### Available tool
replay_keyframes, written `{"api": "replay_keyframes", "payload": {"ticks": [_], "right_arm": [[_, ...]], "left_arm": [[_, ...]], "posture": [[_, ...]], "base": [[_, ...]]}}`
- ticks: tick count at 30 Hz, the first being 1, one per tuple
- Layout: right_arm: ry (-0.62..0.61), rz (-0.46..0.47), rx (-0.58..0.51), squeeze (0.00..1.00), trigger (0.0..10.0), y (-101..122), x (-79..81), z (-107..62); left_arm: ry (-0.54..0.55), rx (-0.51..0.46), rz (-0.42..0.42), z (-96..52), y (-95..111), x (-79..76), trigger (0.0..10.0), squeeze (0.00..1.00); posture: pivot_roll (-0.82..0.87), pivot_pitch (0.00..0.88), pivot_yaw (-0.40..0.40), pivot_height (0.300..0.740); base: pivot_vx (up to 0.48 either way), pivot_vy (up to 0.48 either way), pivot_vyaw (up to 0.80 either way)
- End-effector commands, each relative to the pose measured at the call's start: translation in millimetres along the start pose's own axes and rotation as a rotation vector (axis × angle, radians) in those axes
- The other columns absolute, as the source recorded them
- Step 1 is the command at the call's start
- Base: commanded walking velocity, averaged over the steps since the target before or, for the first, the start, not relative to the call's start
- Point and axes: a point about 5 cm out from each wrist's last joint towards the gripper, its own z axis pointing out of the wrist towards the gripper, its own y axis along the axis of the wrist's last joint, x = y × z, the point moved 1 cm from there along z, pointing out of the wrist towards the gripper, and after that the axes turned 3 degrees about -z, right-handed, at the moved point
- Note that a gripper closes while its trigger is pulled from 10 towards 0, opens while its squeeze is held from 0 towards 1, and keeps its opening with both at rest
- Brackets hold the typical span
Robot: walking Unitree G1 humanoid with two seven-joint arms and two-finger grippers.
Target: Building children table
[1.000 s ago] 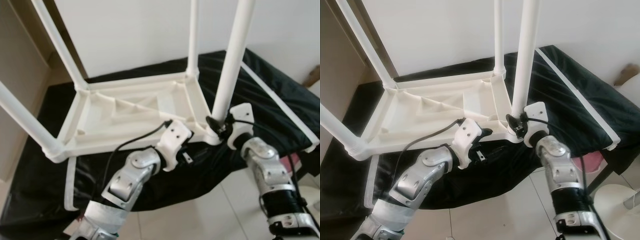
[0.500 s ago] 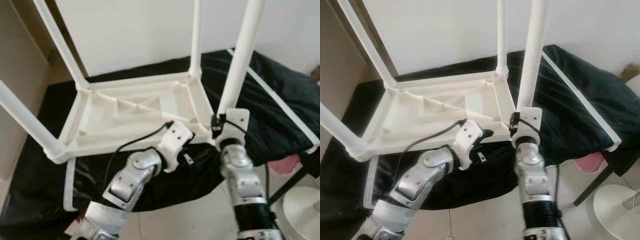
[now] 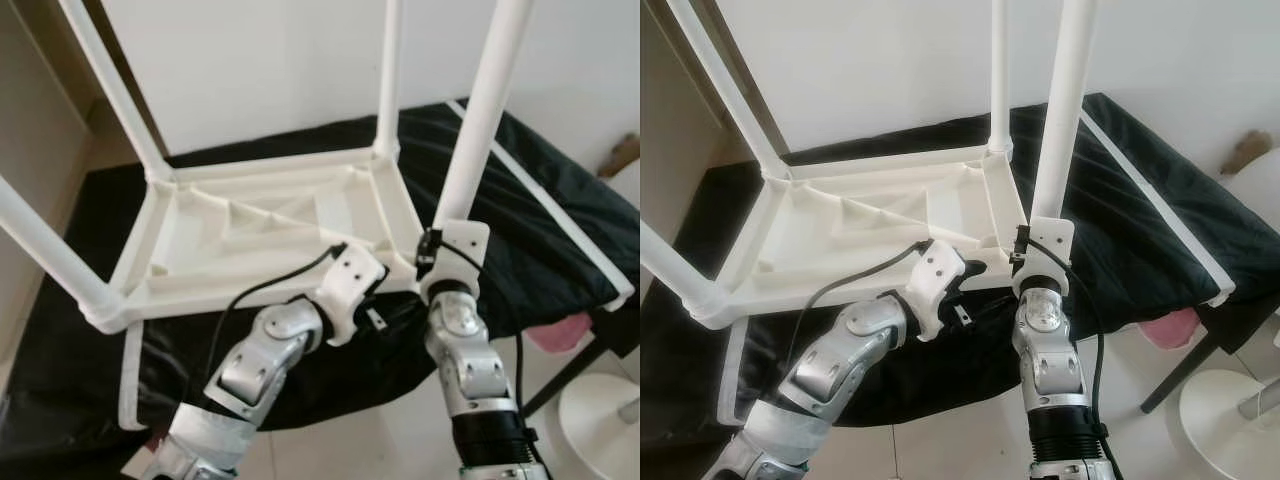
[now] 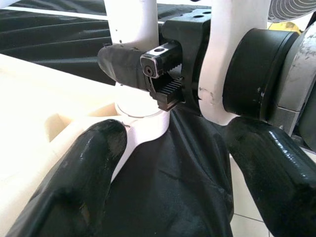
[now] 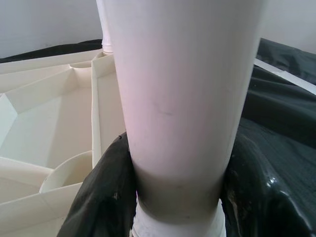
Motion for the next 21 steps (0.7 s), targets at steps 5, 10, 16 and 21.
{"api": "replay_keyframes", "payload": {"ticks": [5,10,16,21], "right_arm": [[0.040,0.066,0.073,1.00,10.0,-17,6.2,-6.8],[0.101,0.102,-0.017,1.00,10.0,-5,0.3,-8.5],[0.225,0.091,-0.072,1.00,10.0,-2,-17.6,-9.3],[0.403,0.057,-0.078,0.00,10.0,-2,-37.1,-1.1]], "left_arm": [[-0.045,0.021,0.007,-4.1,-3,-3.3,10.0,0.00],[-0.043,0.022,0.010,-4.6,-3,-2.7,10.0,0.00],[-0.043,0.022,0.011,-4.4,-3,-2.3,10.0,0.00],[-0.049,0.022,0.017,-3.1,-2,-0.5,10.0,0.00]], "posture": [[-0.11,0.000,0.080,0.740],[-0.11,0.000,0.082,0.740],[-0.11,0.000,0.086,0.740],[-0.13,0.000,0.099,0.740]], "base": [[0.000,0.000,0.00],[0.000,0.000,0.00],[0.000,0.000,0.00],[0.000,0.000,0.00]]}}
